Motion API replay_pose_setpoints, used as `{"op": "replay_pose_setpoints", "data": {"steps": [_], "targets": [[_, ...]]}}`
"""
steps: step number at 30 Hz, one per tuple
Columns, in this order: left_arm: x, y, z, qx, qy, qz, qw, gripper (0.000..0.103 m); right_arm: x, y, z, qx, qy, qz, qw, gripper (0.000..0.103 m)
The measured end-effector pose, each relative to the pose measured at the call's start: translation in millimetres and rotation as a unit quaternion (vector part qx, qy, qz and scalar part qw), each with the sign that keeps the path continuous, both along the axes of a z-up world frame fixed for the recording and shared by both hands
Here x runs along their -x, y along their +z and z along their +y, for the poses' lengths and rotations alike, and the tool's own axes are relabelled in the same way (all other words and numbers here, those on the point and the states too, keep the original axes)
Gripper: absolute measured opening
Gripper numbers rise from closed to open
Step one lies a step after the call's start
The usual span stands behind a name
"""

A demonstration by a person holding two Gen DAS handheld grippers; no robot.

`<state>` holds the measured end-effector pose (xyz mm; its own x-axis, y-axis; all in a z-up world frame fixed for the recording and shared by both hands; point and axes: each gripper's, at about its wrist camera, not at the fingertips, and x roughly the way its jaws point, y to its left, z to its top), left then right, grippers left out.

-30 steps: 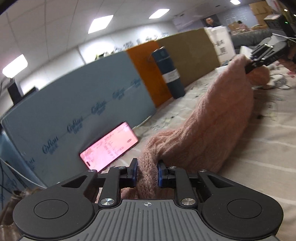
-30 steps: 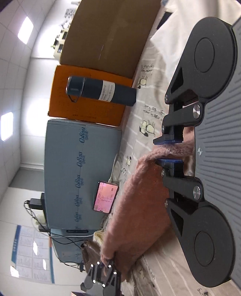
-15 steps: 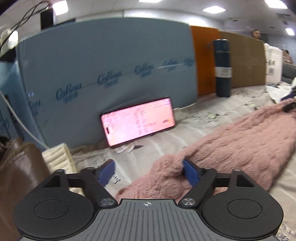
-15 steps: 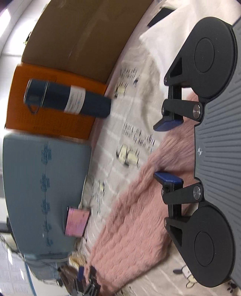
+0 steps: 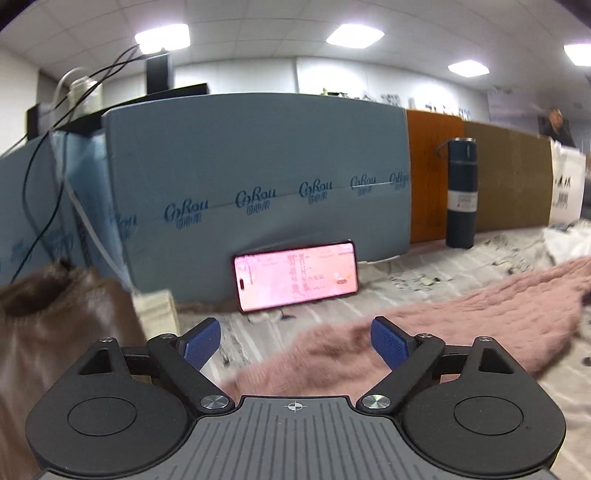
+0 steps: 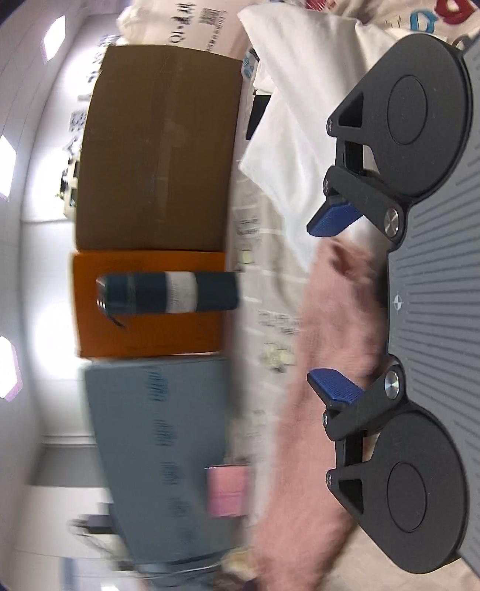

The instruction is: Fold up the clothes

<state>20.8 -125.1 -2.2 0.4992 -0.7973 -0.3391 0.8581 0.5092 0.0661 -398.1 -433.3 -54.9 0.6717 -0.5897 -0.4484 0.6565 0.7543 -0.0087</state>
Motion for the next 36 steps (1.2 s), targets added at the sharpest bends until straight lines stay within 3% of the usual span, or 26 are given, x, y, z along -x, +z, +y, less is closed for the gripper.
{"op": "replay_pose_setpoints", "data": {"steps": [1,2,6,8,13,15,17,19,20,22,26,27,31,34,36], "targets": [[2,-2,6,0.006,0.003,0.008,1.0,0.091,-5,-3,2,0.008,0.001,0.017,1.0,0.046],[4,-4,11,0.011,0.002,0.017,0.9998,0.091,-9,-5,4,0.017,0.002,0.031,0.999,0.02],[5,-11,20,0.024,0.006,0.039,0.9989,0.091,-12,3,-4,0.039,-0.012,0.017,0.999,0.009],[6,-10,22,0.028,0.006,0.036,0.9989,0.091,-14,7,-13,0.045,-0.035,0.015,0.998,0.009],[8,-11,23,0.034,0.004,0.035,0.9988,0.091,-22,-10,-24,-0.002,-0.053,0.057,0.997,0.013],[6,-10,25,0.039,0.009,0.038,0.9985,0.091,-14,-9,-17,-0.013,-0.082,0.025,0.996,0.033],[5,-10,27,0.047,0.015,0.042,0.9979,0.092,-1,0,-8,-0.039,-0.118,-0.035,0.992,0.049],[4,-10,30,0.054,0.022,0.044,0.9973,0.096,8,9,4,-0.071,-0.132,-0.087,0.985,0.057],[3,-10,31,0.058,0.024,0.046,0.997,0.097,11,12,8,-0.092,-0.142,-0.108,0.98,0.065],[2,-10,33,0.063,0.024,0.051,0.9964,0.097,12,10,8,-0.161,-0.148,-0.141,0.966,0.069],[1,-10,34,0.069,0.022,0.056,0.9958,0.097,9,-12,-9,-0.318,-0.129,-0.221,0.913,0.069],[1,-10,35,0.07,0.023,0.058,0.9956,0.097,6,-18,-14,-0.338,-0.133,-0.227,0.904,0.069],[-2,-12,36,0.073,0.023,0.066,0.9949,0.098,-16,-36,-26,-0.379,-0.151,-0.239,0.881,0.066],[-5,-14,35,0.07,0.027,0.072,0.9945,0.098,-27,-44,-28,-0.383,-0.16,-0.277,0.866,0.062],[-6,-15,35,0.072,0.03,0.076,0.9941,0.098,-33,-47,-29,-0.393,-0.17,-0.284,0.858,0.04]]}}
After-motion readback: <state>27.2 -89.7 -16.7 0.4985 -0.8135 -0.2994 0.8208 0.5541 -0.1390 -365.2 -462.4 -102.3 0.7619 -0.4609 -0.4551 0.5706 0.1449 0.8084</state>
